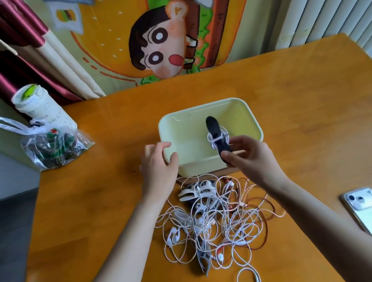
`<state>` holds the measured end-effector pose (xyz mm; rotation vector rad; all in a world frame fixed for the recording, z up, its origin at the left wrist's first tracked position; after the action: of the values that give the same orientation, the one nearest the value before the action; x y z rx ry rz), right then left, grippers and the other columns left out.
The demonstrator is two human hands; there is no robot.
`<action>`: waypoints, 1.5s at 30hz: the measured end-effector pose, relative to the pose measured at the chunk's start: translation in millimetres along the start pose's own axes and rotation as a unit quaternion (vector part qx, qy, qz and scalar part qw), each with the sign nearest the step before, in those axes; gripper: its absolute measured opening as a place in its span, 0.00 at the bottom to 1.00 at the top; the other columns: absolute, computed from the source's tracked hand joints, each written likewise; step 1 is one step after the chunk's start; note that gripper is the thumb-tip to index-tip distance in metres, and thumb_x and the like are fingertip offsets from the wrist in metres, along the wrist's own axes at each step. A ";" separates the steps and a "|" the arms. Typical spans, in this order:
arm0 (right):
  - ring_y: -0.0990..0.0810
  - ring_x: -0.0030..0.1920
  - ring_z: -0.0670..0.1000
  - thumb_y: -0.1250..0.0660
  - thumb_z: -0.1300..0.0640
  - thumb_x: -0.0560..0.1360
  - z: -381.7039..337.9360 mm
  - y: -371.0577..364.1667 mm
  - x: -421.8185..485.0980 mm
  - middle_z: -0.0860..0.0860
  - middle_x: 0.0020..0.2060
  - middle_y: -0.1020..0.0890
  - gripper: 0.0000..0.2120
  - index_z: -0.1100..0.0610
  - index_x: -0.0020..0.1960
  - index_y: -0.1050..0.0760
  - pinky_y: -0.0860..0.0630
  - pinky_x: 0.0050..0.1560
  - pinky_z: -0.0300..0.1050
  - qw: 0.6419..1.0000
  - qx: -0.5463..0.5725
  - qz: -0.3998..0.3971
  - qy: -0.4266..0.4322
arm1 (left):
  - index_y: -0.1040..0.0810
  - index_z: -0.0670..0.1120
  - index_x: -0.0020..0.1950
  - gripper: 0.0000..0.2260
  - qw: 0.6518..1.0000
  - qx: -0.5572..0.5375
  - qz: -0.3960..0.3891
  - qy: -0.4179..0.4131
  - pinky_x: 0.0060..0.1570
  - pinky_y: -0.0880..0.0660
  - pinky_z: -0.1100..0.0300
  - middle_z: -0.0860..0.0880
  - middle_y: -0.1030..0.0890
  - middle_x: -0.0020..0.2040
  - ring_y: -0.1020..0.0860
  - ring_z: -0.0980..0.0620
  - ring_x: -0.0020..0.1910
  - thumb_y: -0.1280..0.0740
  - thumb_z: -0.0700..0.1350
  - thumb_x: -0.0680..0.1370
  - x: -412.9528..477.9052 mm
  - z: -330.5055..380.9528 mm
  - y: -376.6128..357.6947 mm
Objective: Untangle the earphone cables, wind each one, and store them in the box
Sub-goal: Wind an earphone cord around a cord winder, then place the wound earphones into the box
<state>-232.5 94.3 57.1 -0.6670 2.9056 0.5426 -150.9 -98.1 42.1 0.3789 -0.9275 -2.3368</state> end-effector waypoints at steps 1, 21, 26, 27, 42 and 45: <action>0.16 0.41 0.50 0.29 0.60 0.72 -1.6 -2.0 14.2 0.51 0.45 0.17 0.11 0.56 0.54 0.24 0.19 0.48 0.51 1.000 -0.017 0.005 0.002 | 0.26 0.47 0.63 0.13 0.998 0.058 -0.004 0.000 0.63 0.36 0.52 0.49 0.30 0.58 0.31 0.46 0.61 0.37 0.45 0.79 10.2 -7.0 -0.2; 0.24 0.28 0.46 0.36 0.61 0.71 53.2 -137.4 146.9 0.50 0.29 0.21 0.06 0.62 0.41 0.21 0.25 0.37 0.34 0.845 -0.428 -0.299 -0.116 | 0.27 0.50 0.65 0.16 0.999 0.047 -0.009 0.016 0.63 0.36 0.51 0.51 0.27 0.59 0.32 0.50 0.62 0.35 0.47 0.78 37.7 -45.6 -14.4; 0.28 0.30 0.48 0.31 0.60 0.72 49.8 -142.7 149.8 0.50 0.28 0.26 0.15 0.59 0.30 0.34 0.34 0.26 0.35 0.850 -0.437 -0.270 -0.114 | 0.27 0.51 0.66 0.16 0.999 0.039 -0.007 0.020 0.64 0.37 0.51 0.50 0.27 0.59 0.33 0.51 0.61 0.35 0.47 0.78 35.1 -44.1 -13.2; 0.27 0.30 0.49 0.31 0.61 0.72 51.0 -143.3 147.9 0.50 0.26 0.26 0.16 0.59 0.30 0.35 0.34 0.26 0.35 0.853 -0.434 -0.265 -0.116 | 0.28 0.51 0.67 0.17 0.999 0.038 -0.009 0.019 0.64 0.37 0.51 0.50 0.27 0.60 0.33 0.51 0.61 0.35 0.48 0.78 34.5 -43.4 -13.0; 0.26 0.61 0.59 0.44 0.62 0.80 36.7 -120.9 123.3 0.61 0.63 0.25 0.16 0.66 0.67 0.33 0.30 0.62 0.50 0.874 -0.400 -0.277 0.002 | 0.36 0.55 0.74 0.21 0.993 0.091 -0.060 0.046 0.65 0.37 0.51 0.48 0.30 0.63 0.35 0.47 0.65 0.41 0.53 0.81 31.3 -44.3 -15.3; 0.23 0.57 0.57 0.44 0.63 0.80 13.9 -103.1 108.1 0.59 0.61 0.24 0.16 0.64 0.67 0.33 0.28 0.59 0.49 0.902 -0.360 -0.222 0.082 | 0.34 0.53 0.73 0.19 0.994 0.096 -0.047 0.036 0.65 0.39 0.53 0.47 0.31 0.62 0.35 0.48 0.64 0.42 0.50 0.82 28.6 -40.7 -12.0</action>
<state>-283.7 -30.6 -8.6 -1.4632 2.4805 1.5618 -159.9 -130.2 3.3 0.5915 -1.1254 -2.3072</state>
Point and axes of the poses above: each hand's wrist, its own x-axis towards the middle knuckle, its own y-axis out of the back of the hand, z = x × y, the point moved 5 cm from there along x, towards the middle knuckle
